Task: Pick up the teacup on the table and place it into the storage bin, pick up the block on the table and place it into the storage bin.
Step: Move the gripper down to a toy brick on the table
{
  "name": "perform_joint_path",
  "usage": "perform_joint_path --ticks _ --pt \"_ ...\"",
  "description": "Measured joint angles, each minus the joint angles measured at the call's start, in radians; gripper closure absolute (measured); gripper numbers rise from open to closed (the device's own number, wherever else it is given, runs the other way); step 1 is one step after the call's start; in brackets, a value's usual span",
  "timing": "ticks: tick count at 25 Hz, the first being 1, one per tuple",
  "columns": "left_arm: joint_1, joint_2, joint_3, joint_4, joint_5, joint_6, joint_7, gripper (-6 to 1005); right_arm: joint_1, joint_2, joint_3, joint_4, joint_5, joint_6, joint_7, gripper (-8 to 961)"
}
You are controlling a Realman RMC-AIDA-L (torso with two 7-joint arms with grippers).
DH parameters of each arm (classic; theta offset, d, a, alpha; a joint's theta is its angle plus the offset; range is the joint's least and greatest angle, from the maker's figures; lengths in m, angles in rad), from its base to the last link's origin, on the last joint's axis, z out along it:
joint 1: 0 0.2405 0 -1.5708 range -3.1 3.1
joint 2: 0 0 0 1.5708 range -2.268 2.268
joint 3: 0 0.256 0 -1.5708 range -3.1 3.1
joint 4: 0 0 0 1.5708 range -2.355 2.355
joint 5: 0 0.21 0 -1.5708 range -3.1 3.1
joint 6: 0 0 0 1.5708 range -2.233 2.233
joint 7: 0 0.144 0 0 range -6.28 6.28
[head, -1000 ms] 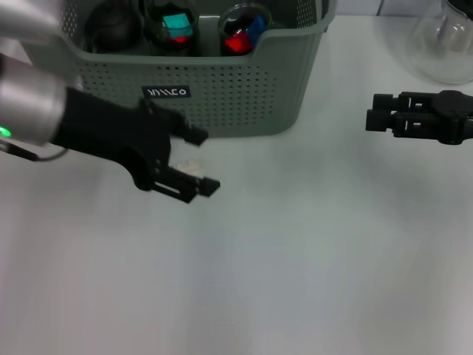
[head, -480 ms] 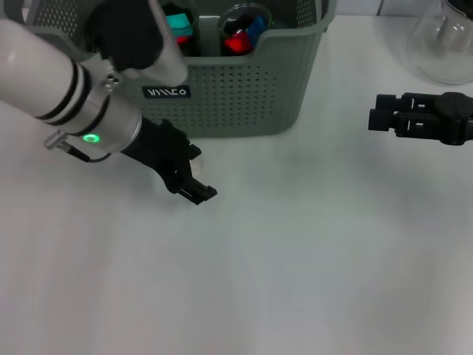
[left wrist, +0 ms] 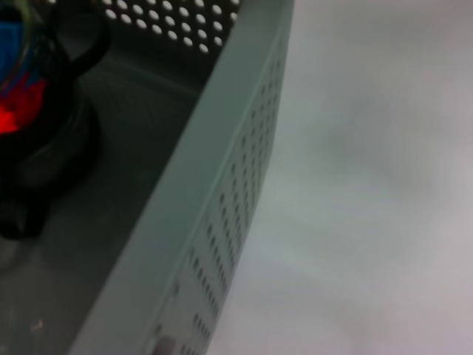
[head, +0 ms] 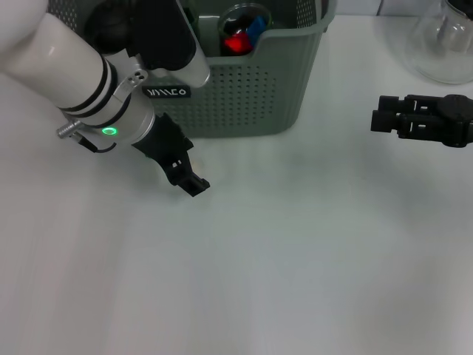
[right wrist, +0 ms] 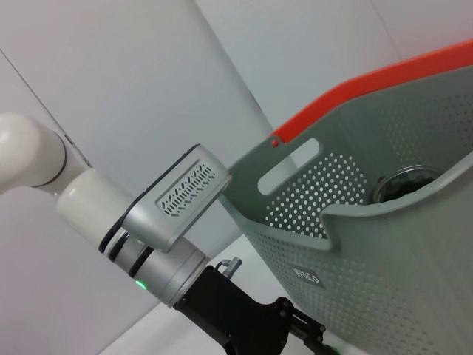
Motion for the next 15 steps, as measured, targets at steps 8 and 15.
perform_joint_path --ticks 8,15 --pt "-0.009 0.0 0.026 -0.013 0.015 -0.003 -0.006 203 -0.002 0.002 -0.001 0.0 0.0 -0.002 -0.002 252" --pt "-0.013 0.0 0.051 -0.026 0.024 -0.036 -0.008 285 -0.002 0.004 -0.001 0.0 0.0 -0.004 -0.002 252"
